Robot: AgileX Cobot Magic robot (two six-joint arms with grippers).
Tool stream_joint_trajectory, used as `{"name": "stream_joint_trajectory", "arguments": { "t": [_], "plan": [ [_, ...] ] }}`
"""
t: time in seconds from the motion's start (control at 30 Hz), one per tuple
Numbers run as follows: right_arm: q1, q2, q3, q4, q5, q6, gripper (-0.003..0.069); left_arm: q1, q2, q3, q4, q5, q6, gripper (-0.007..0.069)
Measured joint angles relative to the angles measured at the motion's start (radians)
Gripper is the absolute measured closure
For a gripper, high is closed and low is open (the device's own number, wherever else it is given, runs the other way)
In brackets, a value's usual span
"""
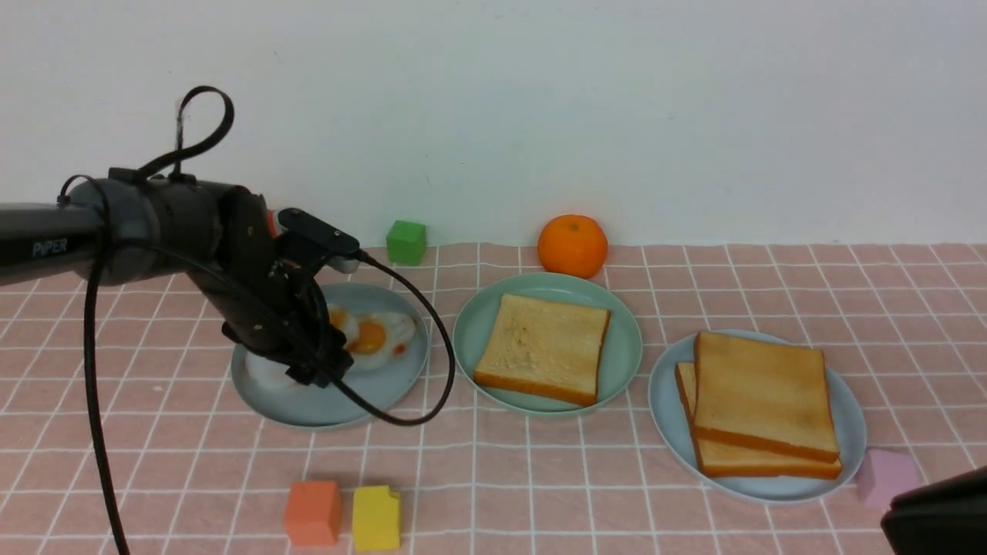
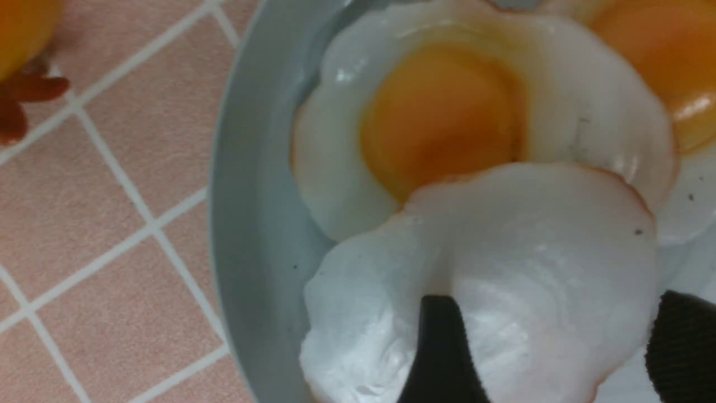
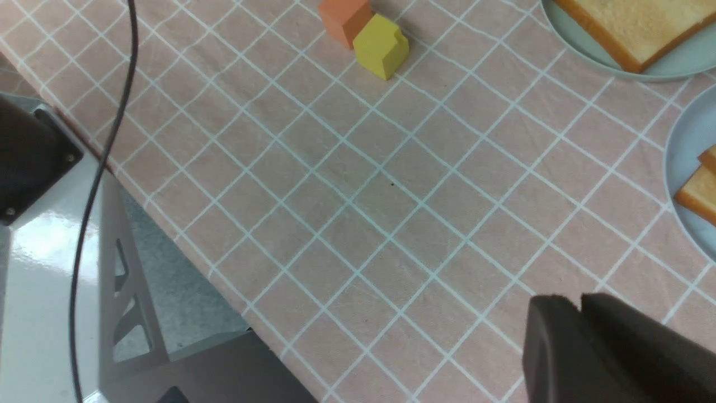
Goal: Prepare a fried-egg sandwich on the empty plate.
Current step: Grab a fried egg with your left arm
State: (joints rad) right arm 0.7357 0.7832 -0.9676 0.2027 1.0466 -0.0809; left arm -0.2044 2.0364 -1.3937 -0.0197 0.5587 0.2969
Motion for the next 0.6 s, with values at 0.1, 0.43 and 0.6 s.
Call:
{"name": "stream_joint_trajectory", "arguments": {
  "t": [0.1, 0.43, 0.6],
  "plan": [
    [0.0, 0.0, 0.0, 0.008, 0.004, 0.0, 0.0563, 0.0, 0.001, -0.001, 0.009, -0.007, -0.048, 0.0224],
    [0.0, 0.0, 0.0, 0.014, 0.004, 0.0, 0.0563, -0.001, 0.001, -0.002, -0.003, -0.01, -0.104, 0.0541],
    [0.0, 0.0, 0.0, 0.022, 0.004, 0.0, 0.0563, -0.001, -0.019, -0.004, -0.008, 0.016, -0.106, 0.0541]
  ]
}}
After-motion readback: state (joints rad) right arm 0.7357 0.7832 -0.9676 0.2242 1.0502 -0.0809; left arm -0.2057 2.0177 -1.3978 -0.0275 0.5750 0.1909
